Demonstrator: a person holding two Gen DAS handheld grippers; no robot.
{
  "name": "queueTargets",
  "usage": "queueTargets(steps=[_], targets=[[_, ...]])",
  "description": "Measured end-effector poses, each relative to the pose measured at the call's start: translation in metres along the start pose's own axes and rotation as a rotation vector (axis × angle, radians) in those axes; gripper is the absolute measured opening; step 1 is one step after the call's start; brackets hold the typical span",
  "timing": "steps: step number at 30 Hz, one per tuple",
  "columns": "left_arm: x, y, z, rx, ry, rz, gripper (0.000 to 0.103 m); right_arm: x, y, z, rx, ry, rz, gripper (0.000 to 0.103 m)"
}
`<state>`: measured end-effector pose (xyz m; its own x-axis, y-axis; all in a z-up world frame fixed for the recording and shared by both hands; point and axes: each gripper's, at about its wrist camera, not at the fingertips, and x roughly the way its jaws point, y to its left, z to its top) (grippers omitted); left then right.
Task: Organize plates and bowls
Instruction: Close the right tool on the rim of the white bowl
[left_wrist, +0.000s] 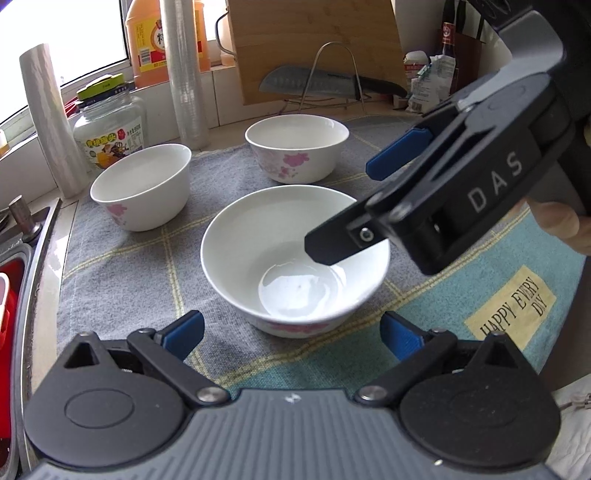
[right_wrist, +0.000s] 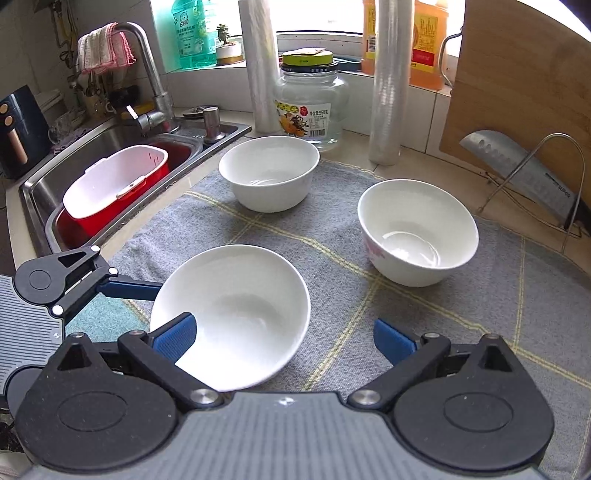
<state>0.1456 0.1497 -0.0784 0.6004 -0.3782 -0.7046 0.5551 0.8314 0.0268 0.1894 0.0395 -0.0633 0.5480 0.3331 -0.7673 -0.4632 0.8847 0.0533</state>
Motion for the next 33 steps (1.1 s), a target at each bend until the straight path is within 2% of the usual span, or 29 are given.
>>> queueTargets(steps=[10,19,27,33], targets=[[0.003,0.007,0.003,-0.021,-0.053,-0.037,0.098,0.013,0.010,0.006,-0.052,0.038,0.060,0.103],[-0.002,0.009,0.001,-0.034,-0.080,-0.052,0.088,0.020,0.009,0.011,-0.029,0.041,0.088,0.102],[-0.003,0.010,0.001,-0.030,-0.084,-0.057,0.086,0.025,0.008,0.013,-0.018,0.057,0.094,0.089],[-0.004,0.011,0.001,-0.029,-0.080,-0.062,0.086,0.023,0.007,0.014,-0.008,0.056,0.110,0.088]])
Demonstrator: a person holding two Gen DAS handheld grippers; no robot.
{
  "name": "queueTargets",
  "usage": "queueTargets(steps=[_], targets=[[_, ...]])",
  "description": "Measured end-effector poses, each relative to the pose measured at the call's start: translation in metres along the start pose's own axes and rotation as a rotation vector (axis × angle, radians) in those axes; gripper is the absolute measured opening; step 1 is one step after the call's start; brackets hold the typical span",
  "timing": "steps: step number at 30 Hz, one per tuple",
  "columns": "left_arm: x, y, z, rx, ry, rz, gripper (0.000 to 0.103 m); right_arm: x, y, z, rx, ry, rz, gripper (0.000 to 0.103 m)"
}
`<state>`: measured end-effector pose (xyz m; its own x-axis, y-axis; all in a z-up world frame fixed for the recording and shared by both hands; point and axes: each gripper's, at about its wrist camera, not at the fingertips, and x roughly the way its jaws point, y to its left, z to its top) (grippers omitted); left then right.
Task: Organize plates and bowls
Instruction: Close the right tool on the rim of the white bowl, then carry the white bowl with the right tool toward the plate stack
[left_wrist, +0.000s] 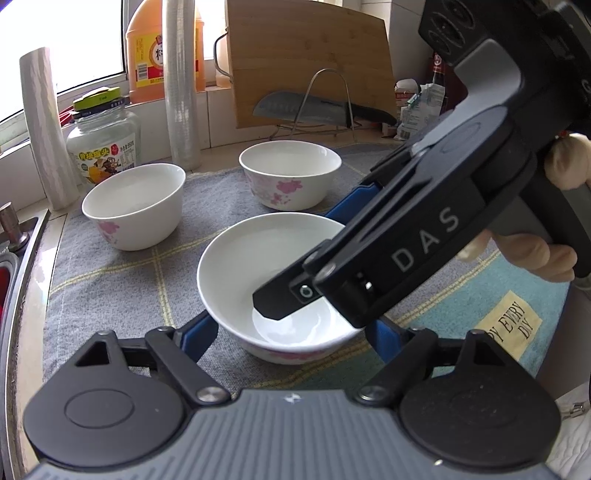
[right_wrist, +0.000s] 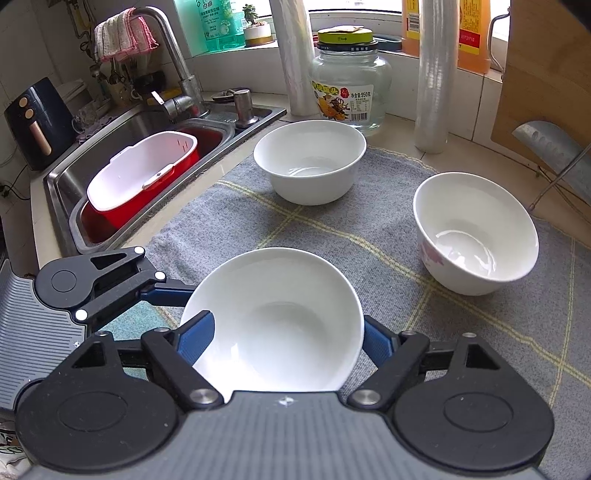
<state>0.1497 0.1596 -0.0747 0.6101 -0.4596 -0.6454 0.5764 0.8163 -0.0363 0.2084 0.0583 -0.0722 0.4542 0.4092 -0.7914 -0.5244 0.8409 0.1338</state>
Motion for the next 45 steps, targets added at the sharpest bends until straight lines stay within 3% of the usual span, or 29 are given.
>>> queueTargets(steps=[5,21,45], targets=[[0.000,-0.001,0.000,0.002,0.007,0.003,0.086,-0.001,0.001,0.000,0.004,0.000,-0.012,0.083],[-0.004,-0.029,0.025,0.077,0.053,-0.012,0.086,-0.031,-0.013,-0.015,0.063,-0.036,-0.030,0.083],[0.069,-0.129,0.095,0.237,0.033,-0.193,0.086,-0.114,-0.120,-0.076,0.227,-0.126,-0.225,0.083]])
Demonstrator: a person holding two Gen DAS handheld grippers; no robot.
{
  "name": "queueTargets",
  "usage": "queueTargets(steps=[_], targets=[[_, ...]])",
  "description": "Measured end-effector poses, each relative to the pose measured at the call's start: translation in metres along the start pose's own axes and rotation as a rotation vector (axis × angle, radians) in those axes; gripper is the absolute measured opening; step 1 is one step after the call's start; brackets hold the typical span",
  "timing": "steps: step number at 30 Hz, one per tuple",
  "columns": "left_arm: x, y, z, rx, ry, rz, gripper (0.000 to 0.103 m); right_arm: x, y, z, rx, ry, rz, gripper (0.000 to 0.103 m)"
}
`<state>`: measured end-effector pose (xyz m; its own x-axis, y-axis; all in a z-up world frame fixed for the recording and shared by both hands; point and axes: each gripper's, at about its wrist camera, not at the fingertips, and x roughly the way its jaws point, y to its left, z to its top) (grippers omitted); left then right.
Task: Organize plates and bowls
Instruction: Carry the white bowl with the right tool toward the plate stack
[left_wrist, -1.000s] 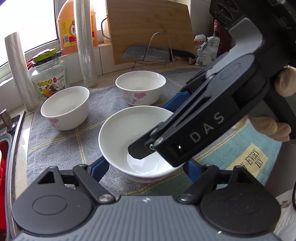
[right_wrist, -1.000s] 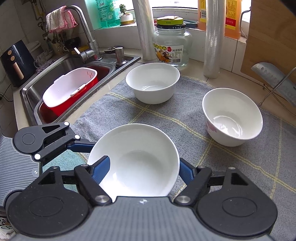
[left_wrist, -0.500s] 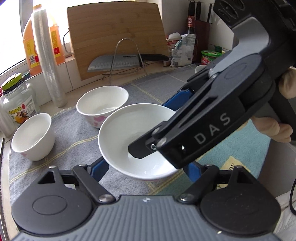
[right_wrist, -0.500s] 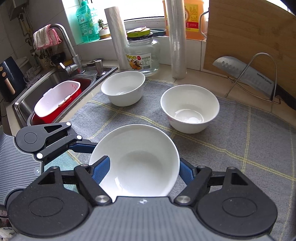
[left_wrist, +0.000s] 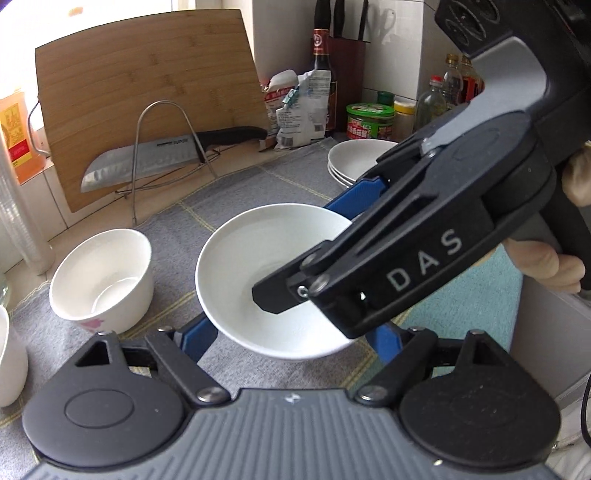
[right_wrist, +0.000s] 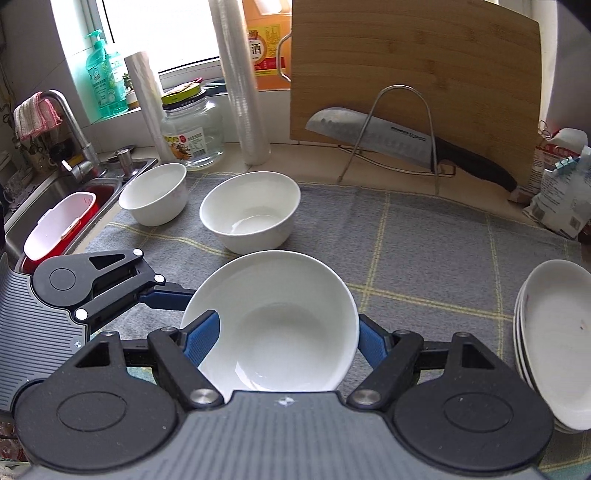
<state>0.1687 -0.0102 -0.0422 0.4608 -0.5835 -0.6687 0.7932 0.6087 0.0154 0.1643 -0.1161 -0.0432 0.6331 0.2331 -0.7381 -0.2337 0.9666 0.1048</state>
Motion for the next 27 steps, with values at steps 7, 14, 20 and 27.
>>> queueTargets(steps=[7,14,20,27], targets=[[0.023,-0.004,0.012,0.011,0.011,-0.020,0.086,0.003,-0.025,-0.001,0.029,0.000,-0.021,0.083],[0.041,-0.003,0.014,0.013,0.037,-0.016,0.086,0.017,-0.038,-0.001,0.046,0.025,-0.019,0.083],[0.050,-0.002,0.013,0.002,0.050,-0.010,0.086,0.030,-0.044,0.000,0.055,0.043,-0.020,0.083],[0.053,0.000,0.014,-0.017,0.053,-0.015,0.086,0.034,-0.047,0.002,0.052,0.052,-0.024,0.084]])
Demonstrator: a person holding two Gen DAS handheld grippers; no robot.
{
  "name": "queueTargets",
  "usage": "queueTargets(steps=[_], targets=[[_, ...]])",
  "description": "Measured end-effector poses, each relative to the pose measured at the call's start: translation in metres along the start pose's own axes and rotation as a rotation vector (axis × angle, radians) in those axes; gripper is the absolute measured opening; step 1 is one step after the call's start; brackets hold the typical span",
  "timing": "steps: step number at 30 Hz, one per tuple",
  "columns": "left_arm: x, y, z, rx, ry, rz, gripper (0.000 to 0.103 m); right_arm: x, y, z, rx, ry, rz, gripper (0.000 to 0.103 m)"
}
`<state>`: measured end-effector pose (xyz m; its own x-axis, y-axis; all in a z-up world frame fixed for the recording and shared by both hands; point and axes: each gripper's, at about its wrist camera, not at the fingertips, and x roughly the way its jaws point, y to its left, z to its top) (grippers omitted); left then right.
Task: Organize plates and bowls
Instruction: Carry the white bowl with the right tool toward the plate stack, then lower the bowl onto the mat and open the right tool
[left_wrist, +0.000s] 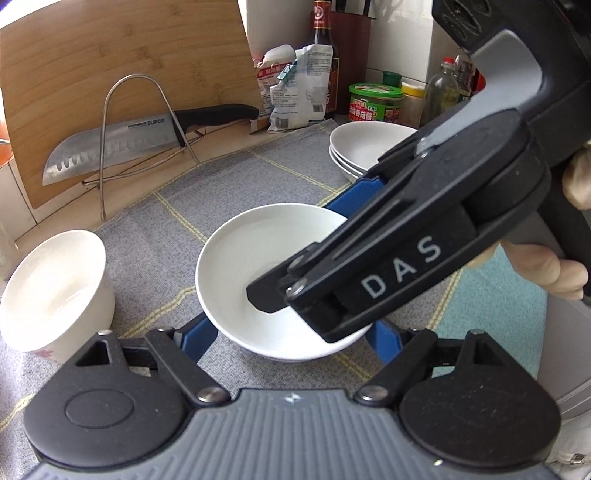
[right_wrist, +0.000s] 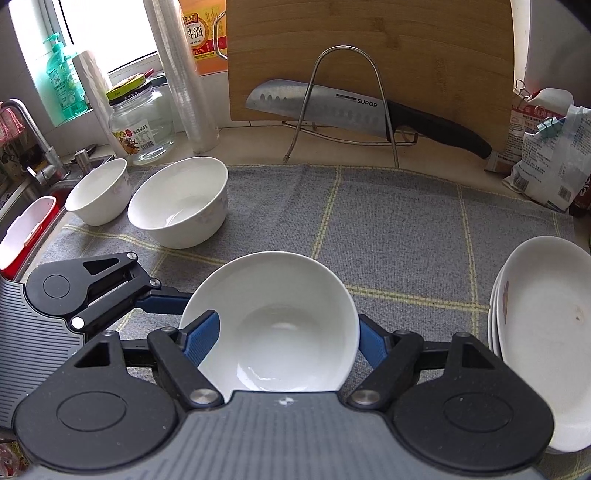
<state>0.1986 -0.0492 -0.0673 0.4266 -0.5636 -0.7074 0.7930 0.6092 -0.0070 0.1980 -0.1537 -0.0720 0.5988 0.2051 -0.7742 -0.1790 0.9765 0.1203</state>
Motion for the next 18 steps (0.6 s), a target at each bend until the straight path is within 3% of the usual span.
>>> queueTargets(steps=[14,18], targets=[[-0.0035,0.0025,-0.0021,-0.032,0.003,-0.006,0.086,0.0043,-0.0002,-0.0011,0.018,0.006,0.010,0.084],[-0.0067,-0.0006,-0.0037,-0.018,-0.010,0.012,0.091,0.0033,0.0014,-0.0022,0.015,-0.001,0.020,0.091]])
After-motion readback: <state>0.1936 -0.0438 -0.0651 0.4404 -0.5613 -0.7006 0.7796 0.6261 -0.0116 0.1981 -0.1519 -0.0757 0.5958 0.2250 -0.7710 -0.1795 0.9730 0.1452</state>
